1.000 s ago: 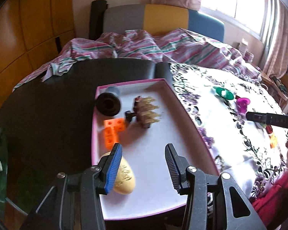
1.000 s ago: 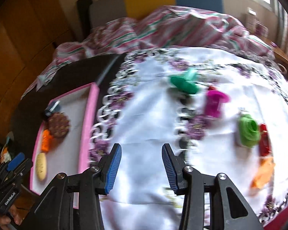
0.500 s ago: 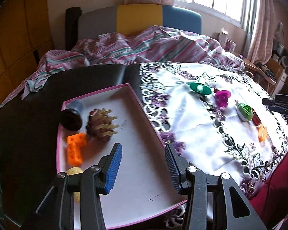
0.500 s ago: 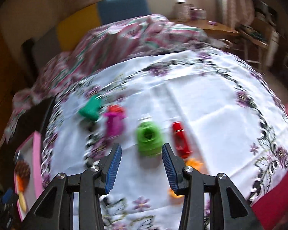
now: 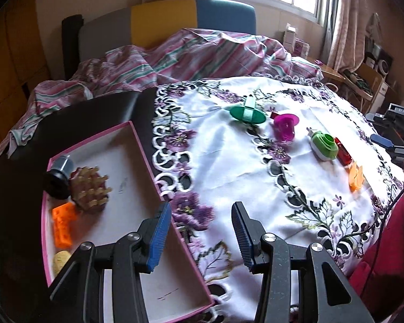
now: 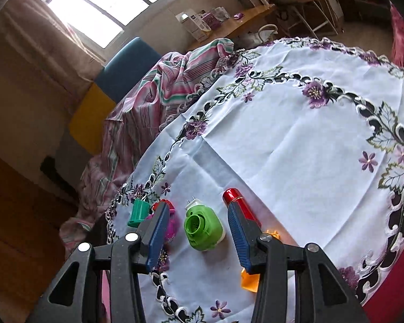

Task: Organize rigid objects
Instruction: 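Withdraw both tools from the tray toward the objects on the tablecloth, then grasp the green plug-in device with left tool while right tool approaches red cylinder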

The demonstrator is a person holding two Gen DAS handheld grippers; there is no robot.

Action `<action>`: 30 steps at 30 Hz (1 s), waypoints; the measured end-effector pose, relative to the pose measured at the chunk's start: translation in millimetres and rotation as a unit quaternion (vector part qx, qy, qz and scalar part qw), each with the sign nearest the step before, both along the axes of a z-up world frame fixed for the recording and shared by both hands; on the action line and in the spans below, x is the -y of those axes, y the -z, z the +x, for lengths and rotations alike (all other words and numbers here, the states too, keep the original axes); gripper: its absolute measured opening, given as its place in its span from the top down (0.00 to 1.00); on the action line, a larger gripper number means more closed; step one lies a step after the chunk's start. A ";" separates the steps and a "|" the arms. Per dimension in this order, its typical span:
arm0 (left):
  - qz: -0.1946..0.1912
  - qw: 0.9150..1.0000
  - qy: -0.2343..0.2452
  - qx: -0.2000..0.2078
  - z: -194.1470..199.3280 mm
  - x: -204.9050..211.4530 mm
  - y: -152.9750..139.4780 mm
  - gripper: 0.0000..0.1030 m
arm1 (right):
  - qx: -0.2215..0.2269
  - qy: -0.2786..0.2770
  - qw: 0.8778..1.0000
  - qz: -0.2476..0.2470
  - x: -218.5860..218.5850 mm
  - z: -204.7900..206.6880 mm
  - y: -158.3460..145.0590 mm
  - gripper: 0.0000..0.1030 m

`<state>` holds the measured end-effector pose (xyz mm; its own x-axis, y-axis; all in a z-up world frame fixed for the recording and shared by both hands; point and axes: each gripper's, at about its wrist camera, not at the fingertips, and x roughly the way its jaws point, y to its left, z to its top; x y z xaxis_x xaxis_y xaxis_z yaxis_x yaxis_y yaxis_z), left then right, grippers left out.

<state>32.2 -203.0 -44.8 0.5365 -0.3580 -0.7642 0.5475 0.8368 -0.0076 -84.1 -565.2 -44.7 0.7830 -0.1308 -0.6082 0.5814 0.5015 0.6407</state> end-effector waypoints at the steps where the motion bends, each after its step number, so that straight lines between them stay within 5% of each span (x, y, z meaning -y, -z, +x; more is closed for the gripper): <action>1: 0.001 1.000 0.003 -0.001 -0.4 4.1 0.7 0.54 | 0.003 0.001 1.000 0.008 1.0 -0.8 1.5 0.56; 25: -0.002 0.992 0.105 -0.068 2.0 117.8 18.0 0.54 | 0.055 0.047 0.996 0.052 14.2 -20.0 7.4 0.53; 30: -0.021 0.988 0.120 -0.091 10.0 159.2 17.9 0.32 | 0.056 0.039 0.996 0.051 12.9 -17.7 6.9 0.53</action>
